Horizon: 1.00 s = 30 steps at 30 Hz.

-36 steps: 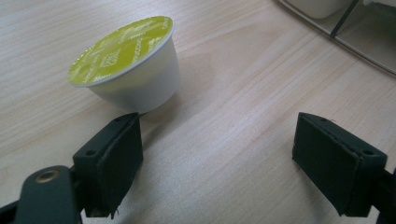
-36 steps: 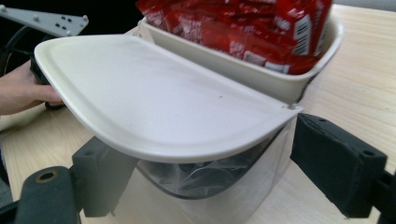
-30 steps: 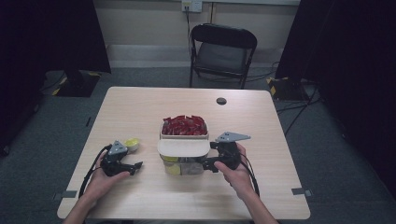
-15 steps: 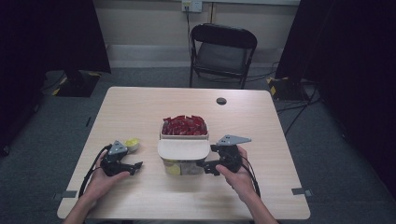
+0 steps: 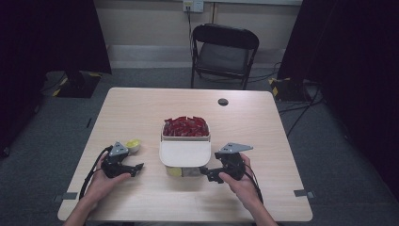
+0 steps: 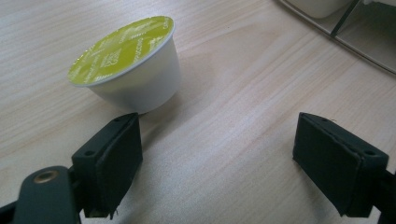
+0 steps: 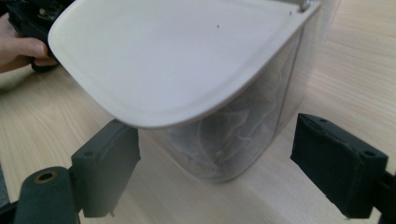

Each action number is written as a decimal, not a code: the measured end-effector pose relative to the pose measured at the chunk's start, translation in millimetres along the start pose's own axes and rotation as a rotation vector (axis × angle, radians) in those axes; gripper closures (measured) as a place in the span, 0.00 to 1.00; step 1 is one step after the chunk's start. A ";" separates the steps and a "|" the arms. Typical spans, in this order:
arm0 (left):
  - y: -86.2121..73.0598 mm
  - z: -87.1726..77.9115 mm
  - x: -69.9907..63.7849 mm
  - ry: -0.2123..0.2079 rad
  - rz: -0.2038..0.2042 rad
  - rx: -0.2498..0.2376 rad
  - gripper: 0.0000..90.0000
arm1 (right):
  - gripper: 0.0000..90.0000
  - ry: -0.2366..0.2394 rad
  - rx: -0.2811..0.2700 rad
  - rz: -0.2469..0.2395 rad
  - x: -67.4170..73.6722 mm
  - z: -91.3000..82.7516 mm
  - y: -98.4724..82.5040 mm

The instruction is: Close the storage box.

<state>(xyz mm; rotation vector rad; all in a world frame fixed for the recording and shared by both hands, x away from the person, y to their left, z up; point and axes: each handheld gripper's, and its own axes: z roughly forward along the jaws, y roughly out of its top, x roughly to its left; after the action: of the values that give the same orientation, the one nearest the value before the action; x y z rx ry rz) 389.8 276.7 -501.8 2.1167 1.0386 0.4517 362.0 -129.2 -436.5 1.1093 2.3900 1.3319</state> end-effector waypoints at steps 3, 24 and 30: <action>0.0 0.0 0.0 0.000 0.000 0.000 0.17 | 0.16 -0.016 -0.006 0.002 -2.8 -3.8 -1.1; 0.0 0.0 0.0 0.000 0.000 0.000 0.17 | 0.16 -0.191 -0.037 0.082 -50.4 -39.5 -9.2; 0.0 0.0 0.0 0.000 -0.001 -0.001 0.17 | 0.17 -0.244 -0.013 0.131 -69.2 -39.2 -23.6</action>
<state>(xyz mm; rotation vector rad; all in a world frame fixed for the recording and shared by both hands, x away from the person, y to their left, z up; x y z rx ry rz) 389.8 276.7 -501.8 2.1158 1.0390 0.4517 379.3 -209.9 -445.2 1.3597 2.1640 1.1700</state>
